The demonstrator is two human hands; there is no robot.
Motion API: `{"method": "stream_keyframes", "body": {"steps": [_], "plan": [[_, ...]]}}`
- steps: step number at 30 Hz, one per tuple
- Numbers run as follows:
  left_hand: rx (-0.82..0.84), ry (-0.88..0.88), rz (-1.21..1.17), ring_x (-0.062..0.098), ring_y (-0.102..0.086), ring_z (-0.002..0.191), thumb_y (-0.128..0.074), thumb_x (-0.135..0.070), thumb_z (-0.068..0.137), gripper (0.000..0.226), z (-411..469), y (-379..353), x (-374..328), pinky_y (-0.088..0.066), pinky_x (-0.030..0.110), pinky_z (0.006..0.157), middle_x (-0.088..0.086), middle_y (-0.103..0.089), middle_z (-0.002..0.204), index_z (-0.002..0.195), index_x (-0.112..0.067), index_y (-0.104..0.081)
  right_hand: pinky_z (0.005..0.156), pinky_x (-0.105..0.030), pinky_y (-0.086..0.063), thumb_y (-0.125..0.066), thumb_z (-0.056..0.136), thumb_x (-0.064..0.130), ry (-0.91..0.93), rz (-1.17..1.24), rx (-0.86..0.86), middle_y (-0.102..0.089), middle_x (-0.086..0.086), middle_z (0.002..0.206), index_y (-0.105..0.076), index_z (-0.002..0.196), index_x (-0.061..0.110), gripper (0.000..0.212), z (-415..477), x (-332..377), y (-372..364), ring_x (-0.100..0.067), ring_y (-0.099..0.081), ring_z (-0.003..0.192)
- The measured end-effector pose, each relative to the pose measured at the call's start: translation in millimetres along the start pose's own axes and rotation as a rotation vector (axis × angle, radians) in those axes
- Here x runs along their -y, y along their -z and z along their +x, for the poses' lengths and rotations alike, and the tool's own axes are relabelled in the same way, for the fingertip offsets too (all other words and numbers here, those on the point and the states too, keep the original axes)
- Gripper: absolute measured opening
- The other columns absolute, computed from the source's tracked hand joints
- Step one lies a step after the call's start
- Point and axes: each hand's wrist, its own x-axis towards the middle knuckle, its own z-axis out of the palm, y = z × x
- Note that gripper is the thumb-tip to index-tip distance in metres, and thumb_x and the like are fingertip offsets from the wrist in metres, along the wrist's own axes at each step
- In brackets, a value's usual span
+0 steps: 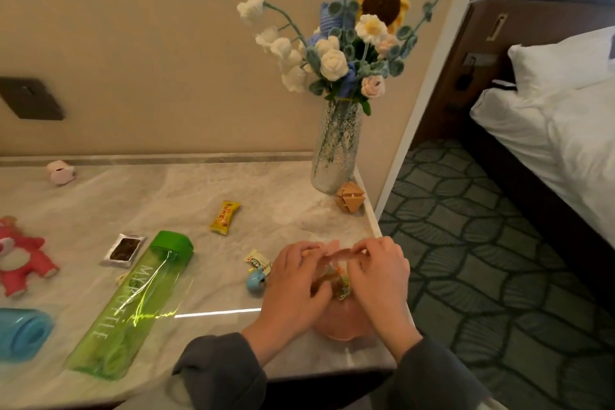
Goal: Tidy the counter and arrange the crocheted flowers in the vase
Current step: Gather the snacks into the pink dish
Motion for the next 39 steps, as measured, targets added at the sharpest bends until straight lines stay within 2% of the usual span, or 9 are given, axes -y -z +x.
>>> {"method": "stream_keyframes", "body": {"steps": [3, 10, 15, 20, 26, 31, 35, 37, 39], "plan": [[-0.058, -0.002, -0.016, 0.011, -0.035, 0.124, -0.056, -0.033, 0.083, 0.048, 10, 13, 7, -0.024, 0.018, 0.102, -0.008, -0.043, 0.132, 0.131, -0.028, -0.052, 0.084, -0.03, -0.037, -0.061, 0.082, 0.032, 0.045, 0.074, 0.103, -0.054, 0.016, 0.092, -0.058, 0.087, 0.039, 0.008, 14, 17, -2, -0.008, -0.048, 0.093], [-0.089, 0.24, -0.109, 0.012, -0.04, 0.125, -0.051, -0.016, 0.092, 0.042, 14, 44, 49, -0.031, 0.019, 0.1, -0.006, -0.045, 0.132, 0.133, -0.026, -0.05, 0.095, -0.037, -0.045, -0.058, 0.082, 0.035, 0.227, 0.06, 0.506, -0.06, 0.015, 0.111, -0.06, 0.112, 0.041, 0.031, 42, 64, -27, -0.008, -0.054, 0.104], [-0.089, 0.452, -0.124, 0.018, -0.041, 0.127, -0.049, -0.013, 0.092, 0.046, 8, 55, 76, -0.034, 0.029, 0.104, 0.001, -0.043, 0.139, 0.137, -0.023, -0.045, 0.088, -0.03, -0.048, -0.061, 0.083, 0.045, 0.338, -0.034, 0.689, -0.066, 0.013, 0.108, -0.061, 0.118, 0.035, 0.037, 51, 93, -55, -0.011, -0.061, 0.102], [-0.102, 0.486, -0.131, 0.019, -0.042, 0.127, -0.05, -0.009, 0.091, 0.048, 5, 55, 83, -0.035, 0.029, 0.104, 0.004, -0.043, 0.138, 0.137, -0.021, -0.045, 0.089, -0.036, -0.044, -0.063, 0.079, 0.056, 0.411, -0.232, 0.736, -0.067, 0.006, 0.109, -0.063, 0.109, 0.03, 0.04, 53, 109, -81, -0.018, -0.062, 0.104], [-0.164, 0.475, -0.121, 0.021, -0.041, 0.126, -0.049, 0.0, 0.085, 0.052, 14, 57, 89, -0.033, 0.029, 0.106, 0.006, -0.043, 0.136, 0.133, -0.018, -0.049, 0.071, -0.031, -0.04, -0.069, 0.068, 0.06, 0.425, -0.26, 0.697, -0.065, 0.005, 0.095, -0.061, 0.091, 0.028, 0.041, 57, 115, -95, -0.02, -0.063, 0.094], [-0.203, 0.461, -0.091, 0.024, -0.02, 0.141, -0.049, 0.001, 0.083, 0.058, 35, 60, 93, -0.02, 0.029, 0.115, 0.009, -0.023, 0.151, 0.138, -0.018, -0.045, 0.064, -0.028, -0.037, -0.076, 0.064, 0.045, 0.418, -0.21, 0.773, -0.059, 0.005, 0.088, -0.054, 0.079, 0.028, 0.032, 66, 115, -100, -0.019, -0.061, 0.087], [-0.134, 0.463, -0.033, 0.027, -0.009, 0.146, -0.047, -0.003, 0.087, 0.063, 56, 58, 104, -0.015, 0.035, 0.118, 0.015, -0.015, 0.157, 0.145, -0.025, -0.036, 0.069, -0.028, -0.04, -0.074, 0.071, 0.036, 0.438, -0.156, 0.784, -0.058, -0.002, 0.103, -0.057, 0.089, 0.027, 0.026, 71, 115, -104, -0.022, -0.059, 0.096], [-0.082, 0.487, 0.051, 0.031, -0.012, 0.145, -0.046, -0.008, 0.09, 0.061, 62, 54, 111, -0.014, 0.038, 0.118, 0.015, -0.019, 0.156, 0.147, -0.029, -0.034, 0.074, -0.029, -0.041, -0.073, 0.074, 0.032, 0.449, -0.124, 0.779, -0.055, -0.004, 0.108, -0.057, 0.093, 0.025, 0.025, 72, 113, -106, -0.023, -0.057, 0.099], [-0.09, 0.479, 0.096, 0.032, -0.028, 0.138, -0.048, -0.009, 0.089, 0.058, 64, 49, 117, -0.022, 0.037, 0.113, 0.014, -0.035, 0.148, 0.143, -0.029, -0.042, 0.072, -0.028, -0.039, -0.071, 0.076, 0.03, 0.449, -0.09, 0.788, -0.056, -0.001, 0.105, -0.051, 0.09, 0.027, 0.024, 73, 110, -107, -0.022, -0.056, 0.098]]}}
